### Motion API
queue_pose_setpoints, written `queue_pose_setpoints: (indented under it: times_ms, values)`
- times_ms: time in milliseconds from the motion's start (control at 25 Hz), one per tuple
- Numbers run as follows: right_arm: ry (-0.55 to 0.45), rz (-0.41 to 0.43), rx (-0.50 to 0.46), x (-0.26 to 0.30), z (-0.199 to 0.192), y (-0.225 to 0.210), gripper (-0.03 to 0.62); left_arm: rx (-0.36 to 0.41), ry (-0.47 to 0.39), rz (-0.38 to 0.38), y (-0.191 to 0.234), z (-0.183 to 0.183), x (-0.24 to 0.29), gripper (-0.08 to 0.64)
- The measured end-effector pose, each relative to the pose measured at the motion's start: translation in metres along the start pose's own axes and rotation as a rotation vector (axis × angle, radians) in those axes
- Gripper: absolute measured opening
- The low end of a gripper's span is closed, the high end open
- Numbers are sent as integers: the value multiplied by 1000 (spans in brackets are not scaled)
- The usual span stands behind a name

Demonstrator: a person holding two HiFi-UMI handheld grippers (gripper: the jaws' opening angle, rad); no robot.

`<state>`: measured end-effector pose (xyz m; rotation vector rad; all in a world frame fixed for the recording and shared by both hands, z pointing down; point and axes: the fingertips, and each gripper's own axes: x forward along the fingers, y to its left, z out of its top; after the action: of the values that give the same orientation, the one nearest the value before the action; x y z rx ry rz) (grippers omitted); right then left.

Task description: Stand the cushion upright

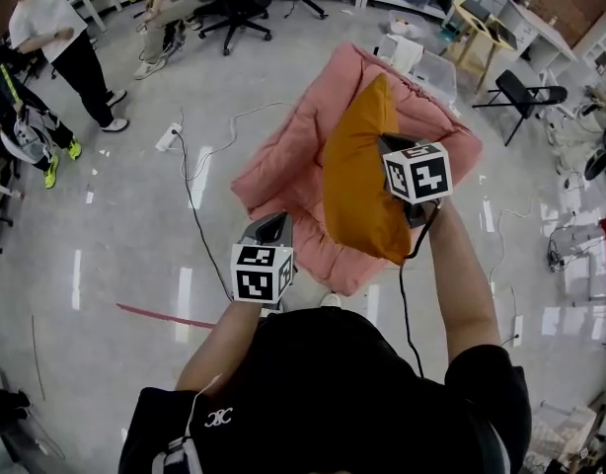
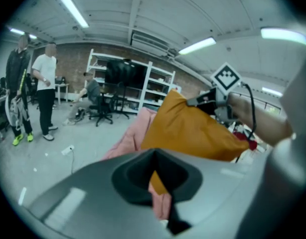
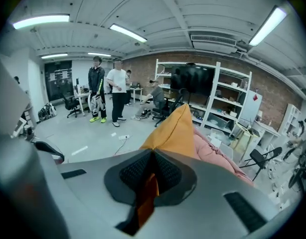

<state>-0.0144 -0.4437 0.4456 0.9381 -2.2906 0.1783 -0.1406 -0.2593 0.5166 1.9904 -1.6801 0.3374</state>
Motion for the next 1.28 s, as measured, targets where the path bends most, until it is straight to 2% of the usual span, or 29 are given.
queue_pose_setpoints:
  times_ms: [400, 560, 720, 960, 1160, 1280]
  values:
    - [-32, 302, -119, -36, 48, 13, 5, -38, -10, 99, 2, 2, 0, -3]
    - [-3, 411, -204, -33, 52, 19, 5, -44, -10, 119, -3, 3, 6, -3]
    - [62, 460, -255, -8, 37, 13, 5, -47, -16, 145, -5, 4, 12, -3]
    - [207, 439, -346, 50, -15, 3, 5, -59, -9, 190, -7, 9, 17, -3]
    - [266, 326, -499, 97, -48, -25, 5, -58, 20, 221, -11, 7, 24, -3]
    - [278, 269, -542, 124, -61, -45, 5, -63, 32, 242, -10, 4, 27, -3]
